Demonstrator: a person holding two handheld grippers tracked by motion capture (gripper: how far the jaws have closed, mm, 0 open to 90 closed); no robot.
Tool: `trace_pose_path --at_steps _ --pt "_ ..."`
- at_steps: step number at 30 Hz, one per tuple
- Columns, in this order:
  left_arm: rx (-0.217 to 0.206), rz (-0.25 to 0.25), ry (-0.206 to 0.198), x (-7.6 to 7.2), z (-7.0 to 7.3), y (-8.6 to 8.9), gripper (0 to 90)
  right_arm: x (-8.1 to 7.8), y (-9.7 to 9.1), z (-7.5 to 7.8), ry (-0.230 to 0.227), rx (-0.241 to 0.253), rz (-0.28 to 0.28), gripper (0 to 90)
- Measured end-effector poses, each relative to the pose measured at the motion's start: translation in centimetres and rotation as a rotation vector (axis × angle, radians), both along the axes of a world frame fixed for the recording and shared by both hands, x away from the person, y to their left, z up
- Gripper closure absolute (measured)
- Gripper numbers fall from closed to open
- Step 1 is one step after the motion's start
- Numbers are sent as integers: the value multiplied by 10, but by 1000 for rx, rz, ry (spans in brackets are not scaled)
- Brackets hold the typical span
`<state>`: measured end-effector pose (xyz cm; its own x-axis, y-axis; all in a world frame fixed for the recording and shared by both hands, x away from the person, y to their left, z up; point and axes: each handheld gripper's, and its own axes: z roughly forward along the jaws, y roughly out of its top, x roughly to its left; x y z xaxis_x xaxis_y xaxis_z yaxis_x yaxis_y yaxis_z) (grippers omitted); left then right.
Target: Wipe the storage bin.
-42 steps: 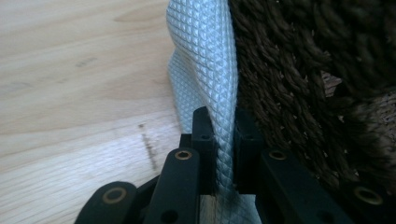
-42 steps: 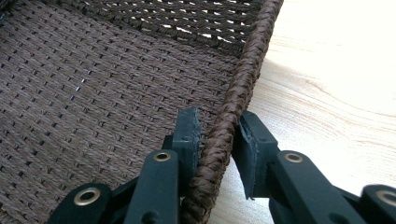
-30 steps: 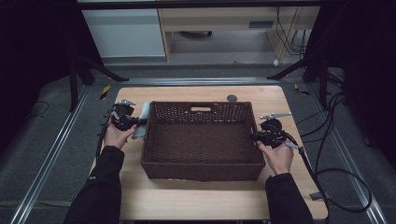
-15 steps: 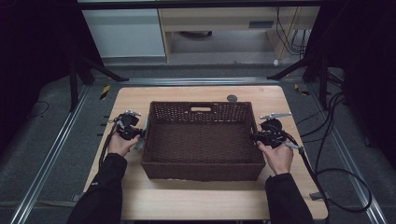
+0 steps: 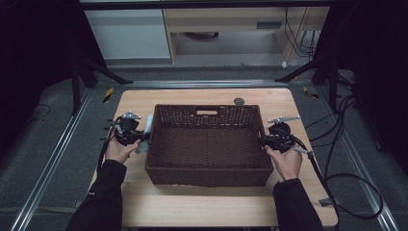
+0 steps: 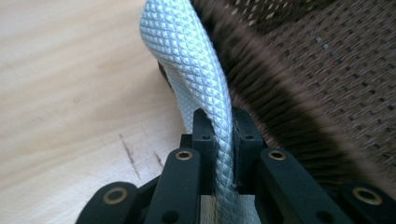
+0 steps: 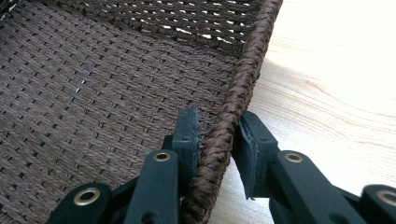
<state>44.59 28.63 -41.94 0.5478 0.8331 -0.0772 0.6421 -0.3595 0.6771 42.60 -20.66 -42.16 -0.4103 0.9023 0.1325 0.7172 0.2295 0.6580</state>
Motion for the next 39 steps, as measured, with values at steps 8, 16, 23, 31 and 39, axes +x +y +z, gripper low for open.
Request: trace_pose_path --at_steps 8,16,23,31,39 --pt "-10 -8 17 -1 -5 2 817 0 0 0 -1 0 0 713" --pt "33 -31 136 -14 -44 -1 818 0 0 0 -1 -1 -1 713" --pt "6 -25 110 -14 -34 4 818 0 0 0 -1 -1 -5 715" --pt "-40 -41 17 -22 0 10 818 0 1 0 0 -1 -11 719" --pt "-30 -55 40 -25 -5 7 818 0 1 1 -2 -6 -17 723"
